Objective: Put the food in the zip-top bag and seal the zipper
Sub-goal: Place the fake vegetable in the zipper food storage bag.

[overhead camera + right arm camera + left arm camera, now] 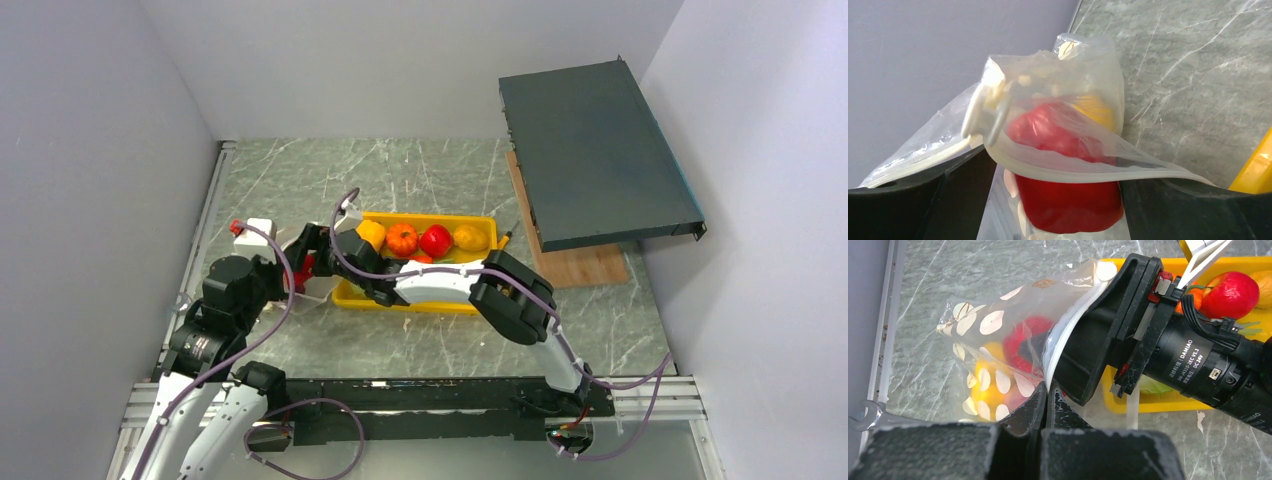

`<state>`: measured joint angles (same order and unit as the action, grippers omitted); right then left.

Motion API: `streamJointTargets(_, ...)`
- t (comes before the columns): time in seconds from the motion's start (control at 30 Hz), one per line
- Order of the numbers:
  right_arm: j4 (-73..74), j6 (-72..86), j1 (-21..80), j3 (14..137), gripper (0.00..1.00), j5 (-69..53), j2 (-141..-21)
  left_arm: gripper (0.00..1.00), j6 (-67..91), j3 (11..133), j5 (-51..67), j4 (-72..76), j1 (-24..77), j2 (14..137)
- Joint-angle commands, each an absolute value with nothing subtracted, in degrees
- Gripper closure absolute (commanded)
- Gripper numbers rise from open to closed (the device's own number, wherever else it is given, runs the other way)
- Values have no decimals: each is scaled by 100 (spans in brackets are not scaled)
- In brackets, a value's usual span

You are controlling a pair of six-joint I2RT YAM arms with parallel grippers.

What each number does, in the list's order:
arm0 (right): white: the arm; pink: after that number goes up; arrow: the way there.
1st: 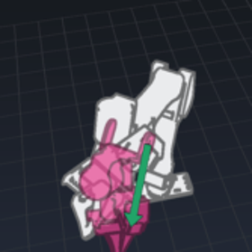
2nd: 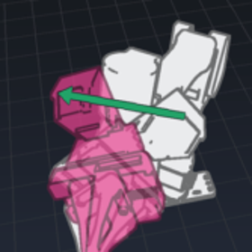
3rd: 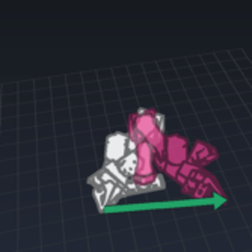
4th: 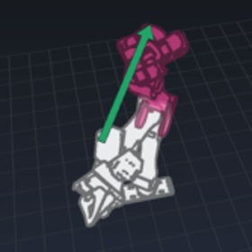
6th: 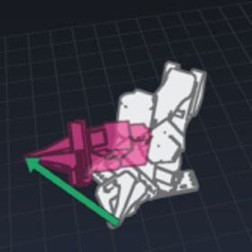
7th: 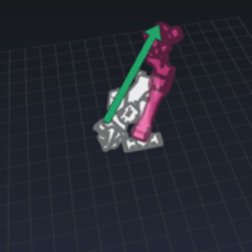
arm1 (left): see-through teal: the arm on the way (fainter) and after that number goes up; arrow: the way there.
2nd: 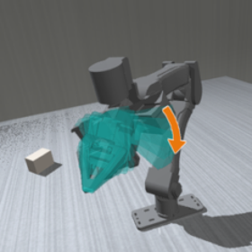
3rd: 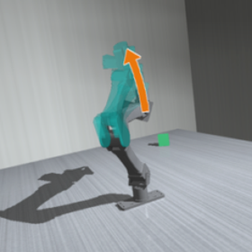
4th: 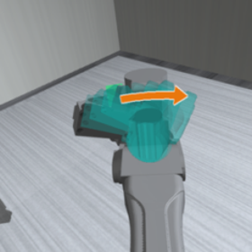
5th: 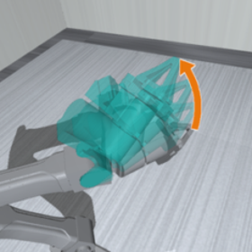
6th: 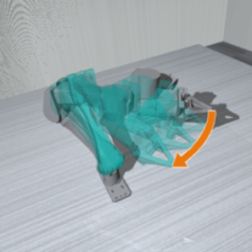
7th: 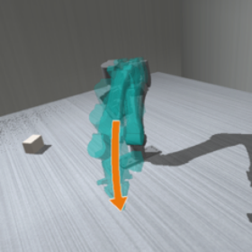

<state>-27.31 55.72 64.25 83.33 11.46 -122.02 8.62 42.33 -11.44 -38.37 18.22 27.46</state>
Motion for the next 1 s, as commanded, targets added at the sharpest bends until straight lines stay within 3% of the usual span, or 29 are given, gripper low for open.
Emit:
streamJointTargets(0.0, -2473, 5528, 6359, 8635, 8, 799, -12226, 100, 875, 4232, -1282, -3594, 1837, 2617)
streamJointTargets(0.6, -998, 4289, 6298, 8445, 5, 381, -11096, 100, 1218, 4318, -2271, -3787, 1836, 2611)
streamJointTargets(0.77, 527, 3559, 6293, 9459, 5, 212, -11242, 100, 1267, 4318, -2176, -3780, 1837, 2660)
streamJointTargets(0.97, 1175, 3146, 6275, 9428, 5, 602, -10624, 100, 2096, 5670, -2182, -5196, 1837, 3354)
